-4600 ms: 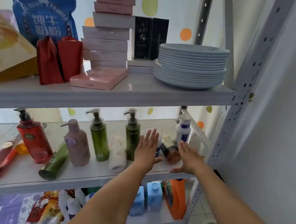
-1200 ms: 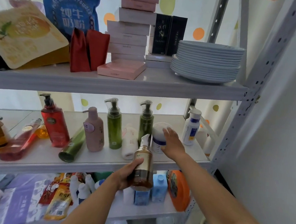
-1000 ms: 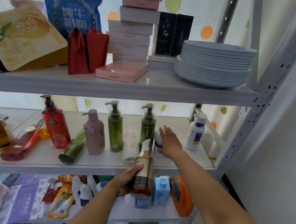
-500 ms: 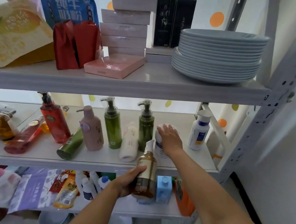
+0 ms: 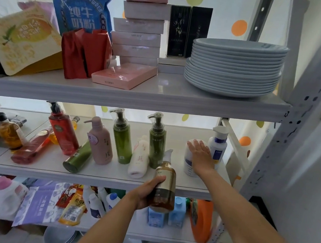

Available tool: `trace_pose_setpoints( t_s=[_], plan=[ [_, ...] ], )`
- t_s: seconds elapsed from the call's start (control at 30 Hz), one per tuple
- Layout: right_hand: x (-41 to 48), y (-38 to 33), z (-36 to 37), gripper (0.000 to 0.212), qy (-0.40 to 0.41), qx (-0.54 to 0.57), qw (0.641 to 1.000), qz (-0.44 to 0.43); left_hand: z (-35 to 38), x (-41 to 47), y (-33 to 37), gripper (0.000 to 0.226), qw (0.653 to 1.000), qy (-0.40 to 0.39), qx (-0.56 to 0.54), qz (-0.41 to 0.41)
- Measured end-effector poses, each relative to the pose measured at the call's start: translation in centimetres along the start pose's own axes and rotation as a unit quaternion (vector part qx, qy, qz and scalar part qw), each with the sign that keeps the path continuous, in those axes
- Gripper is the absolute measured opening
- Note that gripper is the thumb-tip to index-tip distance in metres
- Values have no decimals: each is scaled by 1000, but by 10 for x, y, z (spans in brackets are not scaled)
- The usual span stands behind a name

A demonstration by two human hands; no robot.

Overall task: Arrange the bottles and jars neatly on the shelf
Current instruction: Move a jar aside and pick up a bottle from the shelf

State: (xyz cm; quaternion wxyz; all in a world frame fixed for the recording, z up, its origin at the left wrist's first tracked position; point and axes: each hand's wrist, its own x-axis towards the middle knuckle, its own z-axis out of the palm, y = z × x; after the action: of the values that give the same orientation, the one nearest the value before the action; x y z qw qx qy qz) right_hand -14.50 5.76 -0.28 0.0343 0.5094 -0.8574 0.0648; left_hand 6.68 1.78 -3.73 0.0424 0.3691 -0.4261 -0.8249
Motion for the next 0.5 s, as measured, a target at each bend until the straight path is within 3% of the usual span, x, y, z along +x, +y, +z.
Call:
trace_pose_setpoints(
  t_s=[0.2,0.3,0.4,0.43,0.5],
  plan=[
    [0,6,2,71,1,-6,1000,-12,14,15,11,55,1000,23,2,5],
    [-15,3,7,65,104,38,993,-34,22,25,19,50,999,32,-2,15],
    [-52,-6,30,31,227,219,948,-48,30,37,27,47,998,48,2,39],
    [-64,-13,37,23,217,308,926,-17,33,42,29,49,997,56,10,46],
    [-79,-28,40,30,101,503,856,61,37,51,32,58,995,78,24,56]
  ],
)
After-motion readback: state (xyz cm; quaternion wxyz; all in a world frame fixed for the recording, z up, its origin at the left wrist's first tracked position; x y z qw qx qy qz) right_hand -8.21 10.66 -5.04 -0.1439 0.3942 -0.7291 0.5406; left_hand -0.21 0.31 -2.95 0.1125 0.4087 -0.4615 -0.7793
